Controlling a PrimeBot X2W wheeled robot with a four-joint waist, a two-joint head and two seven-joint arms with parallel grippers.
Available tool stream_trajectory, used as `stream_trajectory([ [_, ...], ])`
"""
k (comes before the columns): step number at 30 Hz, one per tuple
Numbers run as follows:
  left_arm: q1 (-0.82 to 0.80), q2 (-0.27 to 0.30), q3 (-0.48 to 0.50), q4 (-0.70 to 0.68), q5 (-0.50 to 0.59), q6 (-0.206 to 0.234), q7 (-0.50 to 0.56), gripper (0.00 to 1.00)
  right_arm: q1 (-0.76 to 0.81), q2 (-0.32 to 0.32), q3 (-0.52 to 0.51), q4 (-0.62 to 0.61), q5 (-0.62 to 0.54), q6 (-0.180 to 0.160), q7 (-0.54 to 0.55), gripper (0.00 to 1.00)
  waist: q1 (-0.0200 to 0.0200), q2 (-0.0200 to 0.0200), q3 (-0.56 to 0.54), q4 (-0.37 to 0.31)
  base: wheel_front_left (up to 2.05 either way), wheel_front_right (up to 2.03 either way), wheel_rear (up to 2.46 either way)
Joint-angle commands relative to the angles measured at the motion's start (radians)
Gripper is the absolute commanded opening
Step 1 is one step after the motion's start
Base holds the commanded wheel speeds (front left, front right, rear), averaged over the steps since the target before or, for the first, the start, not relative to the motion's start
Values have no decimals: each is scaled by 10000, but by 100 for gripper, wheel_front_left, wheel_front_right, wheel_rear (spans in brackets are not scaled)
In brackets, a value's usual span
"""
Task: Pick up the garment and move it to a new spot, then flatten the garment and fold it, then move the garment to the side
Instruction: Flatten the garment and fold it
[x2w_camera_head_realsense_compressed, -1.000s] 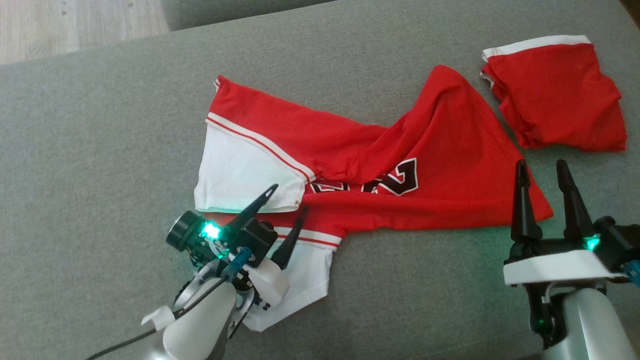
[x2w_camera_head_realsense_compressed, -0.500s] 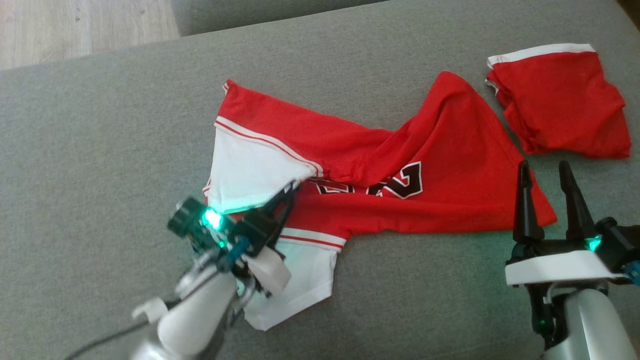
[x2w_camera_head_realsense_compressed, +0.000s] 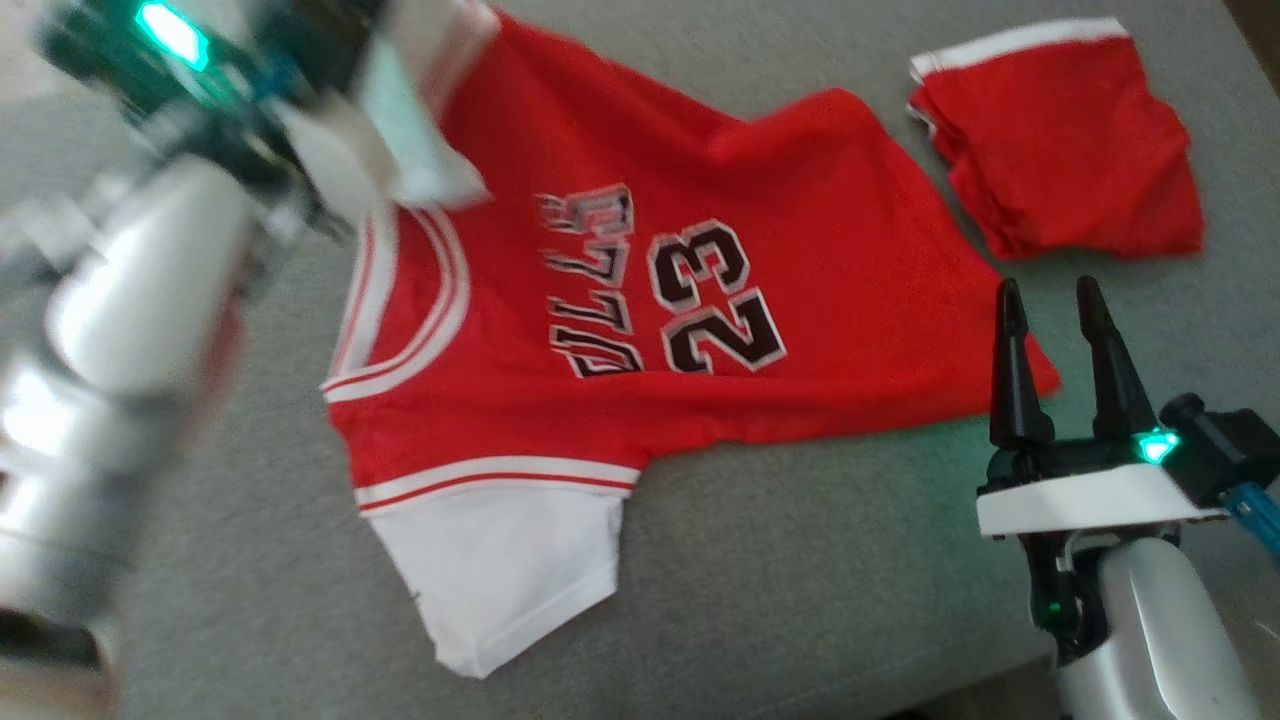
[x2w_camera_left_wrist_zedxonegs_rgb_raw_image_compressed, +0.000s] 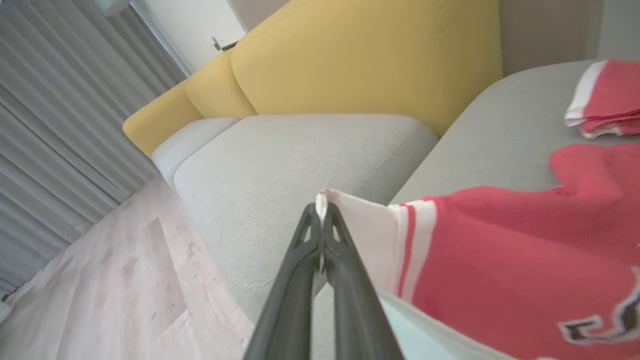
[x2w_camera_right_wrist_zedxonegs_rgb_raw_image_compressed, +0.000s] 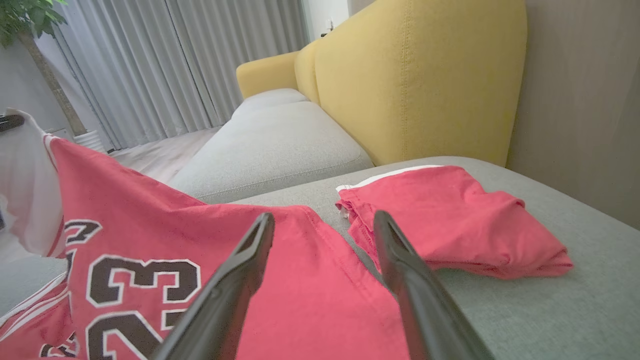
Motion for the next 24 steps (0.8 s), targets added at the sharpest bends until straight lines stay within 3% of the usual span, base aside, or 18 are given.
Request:
stream_trajectory([
  [1,-809,597,282,25,-125,-39,203,0,-276,-58,280,-314,128,-9,-106,100,-1,0,463,-454,0,0,0],
  [10,-3491,2068,-1085,1980,-966,-55,1039,0,-589,-58,896,-318,587,-9,-106,100,-1,0,1472,-1430,0,0,0],
  [20,-5461,2527,-1824,3730,-708,-15,779,0,-767,-58,1201,-387,784,-9,-107,100,-1,0,1970,-1846,0,0,0],
  [21,-5561,2477,-1835,3931,-681,43,711,81,-779,-58,1205,-380,787,-9,-107,100,-1,0,1980,-1847,0,0,0],
  [22,-5718,2354,-1897,4266,-558,276,507,100,-804,-58,1181,-366,779,-9,-107,100,-1,0,1990,-1796,0,0,0],
  [24,-5779,2164,-1833,4498,-598,540,74,100,-839,-58,1156,-364,736,-9,-107,100,-1,0,1969,-1695,0,0,0],
])
